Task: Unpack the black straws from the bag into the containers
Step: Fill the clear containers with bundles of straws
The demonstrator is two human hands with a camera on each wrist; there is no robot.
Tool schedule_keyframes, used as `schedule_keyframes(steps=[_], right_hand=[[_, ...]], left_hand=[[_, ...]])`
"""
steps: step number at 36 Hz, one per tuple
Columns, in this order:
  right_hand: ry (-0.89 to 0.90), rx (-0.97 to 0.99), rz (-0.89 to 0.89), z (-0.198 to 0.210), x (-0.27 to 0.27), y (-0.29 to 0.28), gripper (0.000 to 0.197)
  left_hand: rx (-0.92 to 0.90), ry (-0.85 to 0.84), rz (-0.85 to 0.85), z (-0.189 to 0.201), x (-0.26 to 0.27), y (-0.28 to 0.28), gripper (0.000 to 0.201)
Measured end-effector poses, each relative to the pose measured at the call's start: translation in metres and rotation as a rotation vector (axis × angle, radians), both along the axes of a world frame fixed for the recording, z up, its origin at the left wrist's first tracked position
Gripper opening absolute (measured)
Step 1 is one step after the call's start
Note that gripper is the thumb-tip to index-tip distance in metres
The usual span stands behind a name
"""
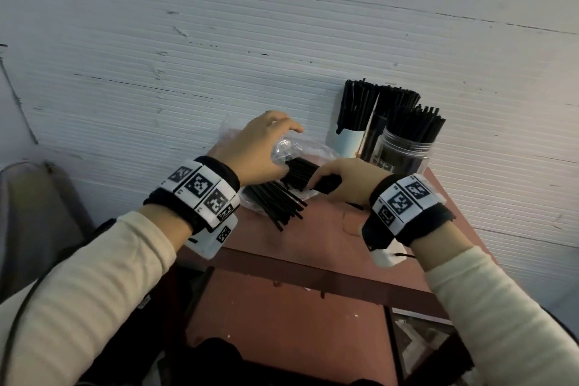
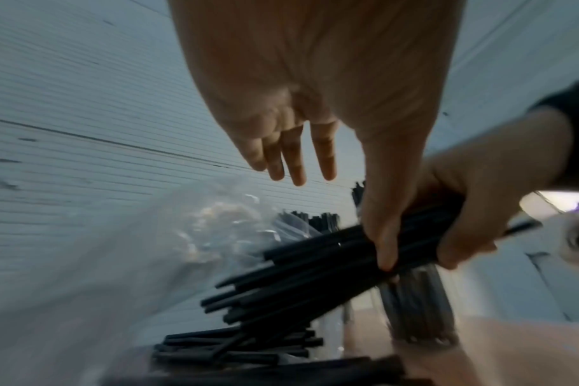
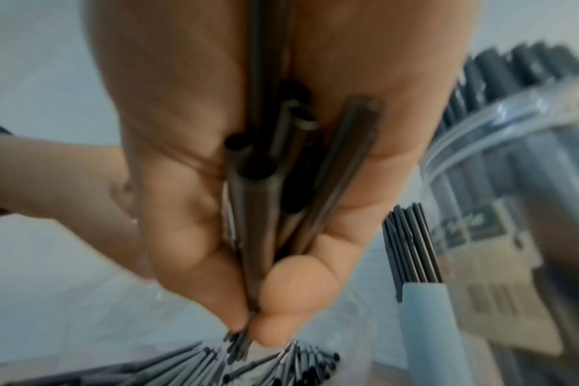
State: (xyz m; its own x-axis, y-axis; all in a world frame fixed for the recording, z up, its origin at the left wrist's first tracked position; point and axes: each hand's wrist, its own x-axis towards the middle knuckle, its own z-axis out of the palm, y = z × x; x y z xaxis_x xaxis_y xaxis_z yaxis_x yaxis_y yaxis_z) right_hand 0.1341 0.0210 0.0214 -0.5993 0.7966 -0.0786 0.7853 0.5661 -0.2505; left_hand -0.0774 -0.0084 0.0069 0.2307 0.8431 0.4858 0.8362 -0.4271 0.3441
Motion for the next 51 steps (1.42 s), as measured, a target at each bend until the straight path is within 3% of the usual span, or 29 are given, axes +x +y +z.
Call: schedule_keyframes(steps=[6, 9, 13, 15, 19, 24, 29, 33, 37, 40, 44, 47, 49, 51], right_hand=[[-0.076, 0.058, 0.076, 0.021, 0.029, -0.028, 0.042], [-0.050, 0.091, 0.108, 0.028, 0.042, -0.039, 0.042], [-0.021, 0.103, 0.111, 0.034, 0.061, -0.047, 0.044], [0.023, 0.116, 0.091, 0.038, 0.073, -0.047, 0.048], [0.185, 0.290, 0.106, 0.053, 0.094, -0.050, 0.048], [0.518, 0.628, 0.069, 0.072, 0.102, -0.058, 0.036], [0.781, 0.807, 0.034, 0.080, 0.097, -0.057, 0.027], [0.723, 0.775, 0.051, 0.070, 0.086, -0.047, 0.025], [0.523, 0.487, 0.028, 0.047, 0.074, -0.042, 0.040], [0.545, 0.382, 0.038, 0.033, 0.066, -0.042, 0.044], [0.695, 0.444, 0.078, 0.028, 0.059, -0.039, 0.044], [0.639, 0.537, 0.127, 0.022, 0.051, -0.032, 0.031], [0.638, 0.603, 0.144, 0.017, 0.045, -0.029, 0.015], [0.655, 0.629, 0.148, 0.014, 0.042, -0.028, 0.012]], left_hand=[[-0.115, 0.251, -0.165, -0.009, 0.053, 0.003, 0.089], [-0.127, 0.295, -0.177, -0.011, 0.077, 0.007, 0.079], [-0.008, 0.152, -0.185, -0.014, 0.100, 0.009, 0.026], [-0.014, 0.083, -0.165, -0.013, 0.106, 0.013, 0.009], [-0.078, -0.081, -0.150, -0.004, 0.118, 0.012, 0.031], [-0.174, -0.338, -0.176, 0.001, 0.135, 0.010, 0.018], [-0.233, -0.500, -0.235, 0.004, 0.147, 0.006, 0.032], [-0.305, -0.566, -0.280, -0.008, 0.152, 0.007, 0.035], [-0.378, -0.652, -0.275, -0.021, 0.153, 0.004, 0.027], [-0.408, -0.704, -0.283, -0.027, 0.150, 0.000, 0.020], [-0.420, -0.762, -0.300, -0.026, 0.147, -0.001, 0.014], [-0.459, -0.778, -0.286, -0.026, 0.144, 0.000, 0.007], [-0.515, -0.757, -0.263, -0.030, 0.142, 0.002, 0.013], [-0.597, -0.689, -0.223, -0.036, 0.140, 0.005, 0.022]])
